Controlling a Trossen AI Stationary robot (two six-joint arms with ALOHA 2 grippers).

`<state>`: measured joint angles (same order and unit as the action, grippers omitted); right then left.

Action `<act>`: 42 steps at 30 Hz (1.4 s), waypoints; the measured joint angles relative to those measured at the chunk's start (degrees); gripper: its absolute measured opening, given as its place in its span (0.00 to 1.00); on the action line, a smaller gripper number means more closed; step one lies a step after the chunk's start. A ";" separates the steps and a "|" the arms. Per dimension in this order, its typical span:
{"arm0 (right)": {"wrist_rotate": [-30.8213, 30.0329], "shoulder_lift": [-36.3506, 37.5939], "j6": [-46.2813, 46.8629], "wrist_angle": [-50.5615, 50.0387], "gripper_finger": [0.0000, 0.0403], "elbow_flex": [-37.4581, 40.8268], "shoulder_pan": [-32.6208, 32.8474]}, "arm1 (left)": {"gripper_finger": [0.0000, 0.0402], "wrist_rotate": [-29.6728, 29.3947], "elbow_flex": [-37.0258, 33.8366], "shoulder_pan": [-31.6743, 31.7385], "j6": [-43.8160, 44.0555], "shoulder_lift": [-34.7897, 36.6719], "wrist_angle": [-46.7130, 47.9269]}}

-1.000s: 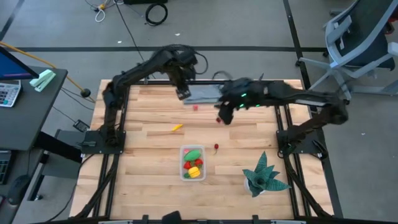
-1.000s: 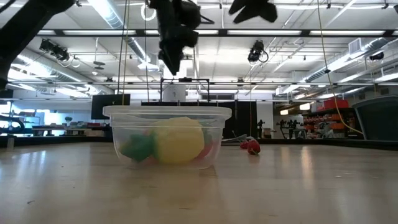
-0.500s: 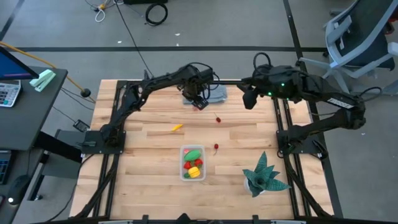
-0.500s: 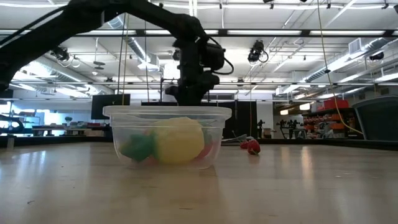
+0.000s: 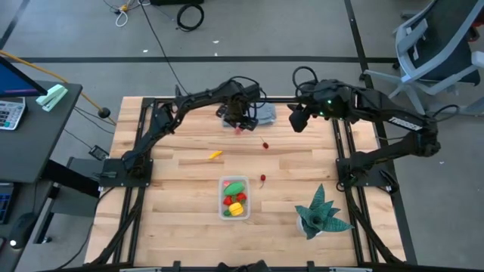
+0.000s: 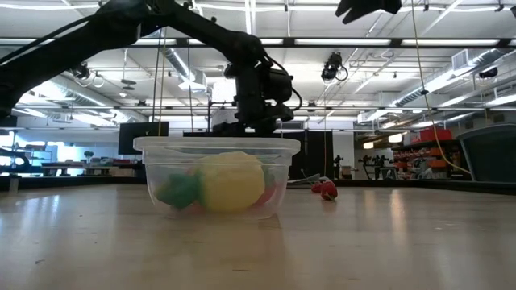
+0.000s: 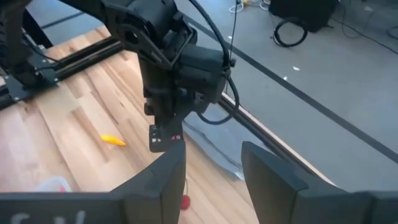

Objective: Pick and placing Produce into tupperware
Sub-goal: Put the peach into the transparent bin

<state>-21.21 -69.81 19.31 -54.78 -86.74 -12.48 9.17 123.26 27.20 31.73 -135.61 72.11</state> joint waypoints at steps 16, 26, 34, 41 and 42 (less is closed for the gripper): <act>0.06 -0.58 0.00 -1.04 0.41 0.00 -0.54 | 0.43 8.00 0.04 3.04 -0.77 -2.58 -0.26; 0.05 -0.58 0.02 -1.40 0.41 0.00 -0.54 | 0.43 7.44 -0.04 3.22 -1.29 -5.42 1.65; 0.05 -0.58 0.02 -1.42 0.41 0.00 -0.54 | 0.43 7.35 0.02 4.12 -0.88 -5.38 0.44; 0.04 -0.58 0.02 -1.42 0.41 0.00 -0.54 | 0.40 7.26 0.02 4.18 -0.88 -5.42 0.44; 0.04 -0.58 0.02 -1.44 0.41 0.00 -0.54 | 0.39 7.19 0.02 4.22 -0.90 -5.42 0.46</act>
<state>-21.17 -70.39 19.33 -56.23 -86.74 -13.02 16.36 123.28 31.42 30.83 -141.03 72.58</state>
